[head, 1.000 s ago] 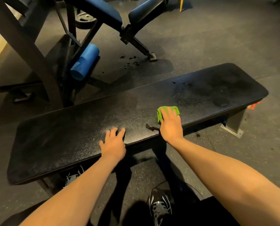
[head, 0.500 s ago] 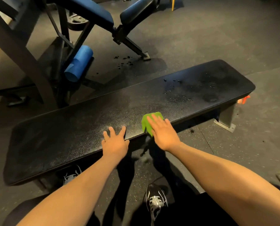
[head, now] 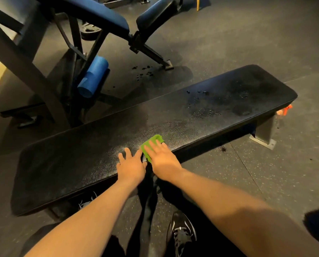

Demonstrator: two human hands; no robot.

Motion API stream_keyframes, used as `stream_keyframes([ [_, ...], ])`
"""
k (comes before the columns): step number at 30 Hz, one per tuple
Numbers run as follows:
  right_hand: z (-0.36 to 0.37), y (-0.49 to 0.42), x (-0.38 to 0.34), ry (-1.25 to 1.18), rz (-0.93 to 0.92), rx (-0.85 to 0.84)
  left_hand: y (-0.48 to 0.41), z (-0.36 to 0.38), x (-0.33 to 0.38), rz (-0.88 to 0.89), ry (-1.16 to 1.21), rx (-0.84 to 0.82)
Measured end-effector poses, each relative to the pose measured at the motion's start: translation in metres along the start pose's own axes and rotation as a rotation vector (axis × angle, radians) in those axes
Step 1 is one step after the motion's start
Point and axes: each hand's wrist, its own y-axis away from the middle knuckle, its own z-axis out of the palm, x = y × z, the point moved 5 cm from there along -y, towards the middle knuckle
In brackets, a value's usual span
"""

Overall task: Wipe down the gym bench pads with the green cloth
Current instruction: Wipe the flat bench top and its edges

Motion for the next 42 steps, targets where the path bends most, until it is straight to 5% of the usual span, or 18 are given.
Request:
stream_keyframes([
  [4,-0.008,-0.007,0.036,-0.071,0.013,-0.040,0.000,-0.003,0.002,-0.024,0.012,-0.013],
  [11,-0.032,-0.023,0.086,-0.013,0.437,0.104,-0.007,-0.019,0.002,-0.091,0.051,-0.058],
  [13,-0.025,-0.044,0.068,-0.019,0.323,0.064,-0.019,-0.031,0.001,-0.106,0.043,-0.020],
  [16,-0.006,-0.079,0.031,-0.032,-0.090,0.071,-0.060,-0.045,-0.001,-0.068,0.019,0.069],
  [18,-0.003,-0.096,0.041,-0.042,-0.144,0.087,-0.084,-0.043,-0.002,-0.069,0.039,0.007],
  [24,-0.037,-0.114,0.141,-0.047,0.398,0.003,-0.093,-0.028,-0.007,-0.067,0.168,-0.128],
  [26,-0.039,-0.106,0.142,-0.086,0.450,-0.019,-0.092,-0.030,-0.006,-0.084,0.204,-0.162],
  [33,-0.017,-0.128,0.057,-0.074,0.025,-0.107,-0.095,-0.030,-0.011,-0.090,0.199,-0.050],
  [38,-0.021,-0.141,0.086,-0.042,-0.097,-0.145,-0.092,-0.024,-0.002,-0.142,0.211,-0.028],
  [42,-0.041,-0.150,0.139,-0.075,0.304,-0.052,-0.095,-0.035,0.002,-0.169,0.223,-0.054],
])
